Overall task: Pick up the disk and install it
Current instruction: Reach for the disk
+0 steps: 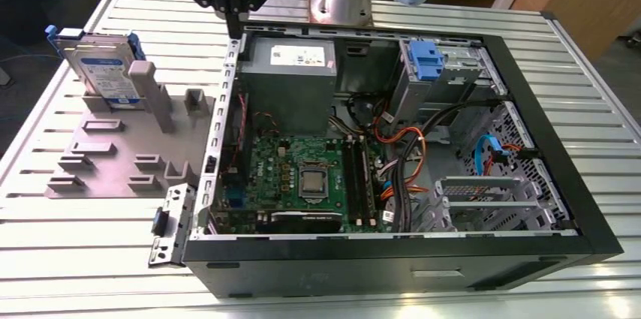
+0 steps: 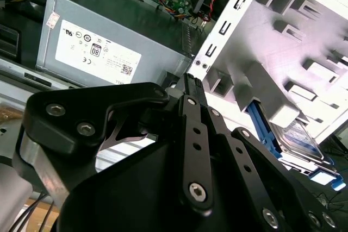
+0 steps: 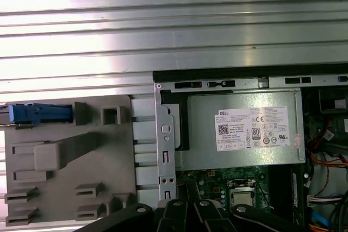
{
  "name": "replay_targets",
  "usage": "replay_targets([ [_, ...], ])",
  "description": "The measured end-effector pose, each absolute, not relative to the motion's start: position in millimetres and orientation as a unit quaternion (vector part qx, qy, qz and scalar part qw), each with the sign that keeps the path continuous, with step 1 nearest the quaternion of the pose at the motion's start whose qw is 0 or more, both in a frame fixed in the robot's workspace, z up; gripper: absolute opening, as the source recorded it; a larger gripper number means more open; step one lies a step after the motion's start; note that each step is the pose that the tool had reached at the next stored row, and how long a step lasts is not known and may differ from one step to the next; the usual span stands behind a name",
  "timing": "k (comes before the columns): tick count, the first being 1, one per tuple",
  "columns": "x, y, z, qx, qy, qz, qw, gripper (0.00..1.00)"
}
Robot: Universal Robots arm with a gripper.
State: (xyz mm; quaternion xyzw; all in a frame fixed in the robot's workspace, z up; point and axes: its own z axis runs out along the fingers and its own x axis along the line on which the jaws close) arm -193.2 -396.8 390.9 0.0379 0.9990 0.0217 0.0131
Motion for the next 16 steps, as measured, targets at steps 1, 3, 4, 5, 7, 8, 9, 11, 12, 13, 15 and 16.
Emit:
replay_targets([
  [1,-193.4,-396.8,390.9,0.038,0.999,0.022,0.013,0.11],
  [3,-193.8,-396.8,390.9,0.038,0.999,0.022,0.013,0.11],
  [4,-194.0,-396.8,390.9,0.038,0.999,0.022,0.013,0.11],
  [5,-194.3,-396.8,390.9,0.038,0.999,0.022,0.013,0.11],
  [7,-194.6,-396.8,390.9,0.038,0.999,0.022,0.013,0.11],
  [8,-195.7,-396.8,390.9,0.038,0.999,0.022,0.013,0.11],
  [9,-196.9,-396.8,390.9,0.038,0.999,0.022,0.013,0.11],
  [11,-196.9,-396.8,390.9,0.038,0.999,0.022,0.013,0.11],
  [12,-196.9,-396.8,390.9,0.038,0.999,0.022,0.013,0.11],
  [13,-196.9,-396.8,390.9,0.038,0.999,0.022,0.013,0.11],
  [15,-197.0,-396.8,390.9,0.038,0.999,0.022,0.013,0.11],
  [16,-197.0,-396.8,390.9,0.038,0.999,0.022,0.013,0.11],
])
